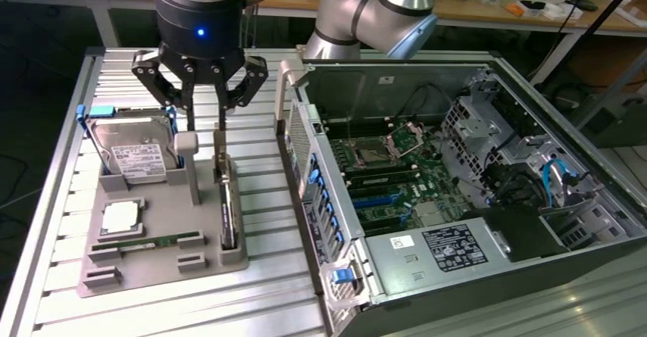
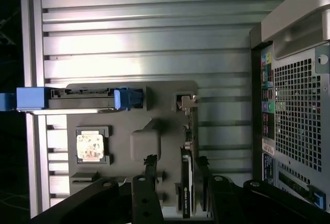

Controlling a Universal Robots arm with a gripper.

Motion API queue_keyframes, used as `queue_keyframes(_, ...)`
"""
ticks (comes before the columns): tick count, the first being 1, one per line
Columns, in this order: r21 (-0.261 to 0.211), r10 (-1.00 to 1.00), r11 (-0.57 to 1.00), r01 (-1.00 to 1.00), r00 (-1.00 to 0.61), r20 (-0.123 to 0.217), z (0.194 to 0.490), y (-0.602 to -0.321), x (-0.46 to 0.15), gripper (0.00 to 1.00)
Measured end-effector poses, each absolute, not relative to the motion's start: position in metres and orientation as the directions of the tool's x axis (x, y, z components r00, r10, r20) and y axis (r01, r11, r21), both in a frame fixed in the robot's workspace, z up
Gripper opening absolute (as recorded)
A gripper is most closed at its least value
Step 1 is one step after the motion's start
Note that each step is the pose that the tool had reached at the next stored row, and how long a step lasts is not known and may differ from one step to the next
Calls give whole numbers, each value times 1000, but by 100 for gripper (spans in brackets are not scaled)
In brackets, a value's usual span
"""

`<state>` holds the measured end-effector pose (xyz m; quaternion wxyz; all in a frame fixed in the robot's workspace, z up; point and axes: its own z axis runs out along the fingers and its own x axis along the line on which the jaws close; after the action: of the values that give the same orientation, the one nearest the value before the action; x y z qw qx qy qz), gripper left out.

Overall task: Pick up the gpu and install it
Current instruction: 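Pick up the gpu and move the gpu toward the slot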

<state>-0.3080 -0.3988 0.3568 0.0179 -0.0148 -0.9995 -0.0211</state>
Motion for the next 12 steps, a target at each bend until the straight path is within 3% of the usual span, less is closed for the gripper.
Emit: queue_keyframes(12,41,29,999,30,-999,36,347,-401,-305,42)
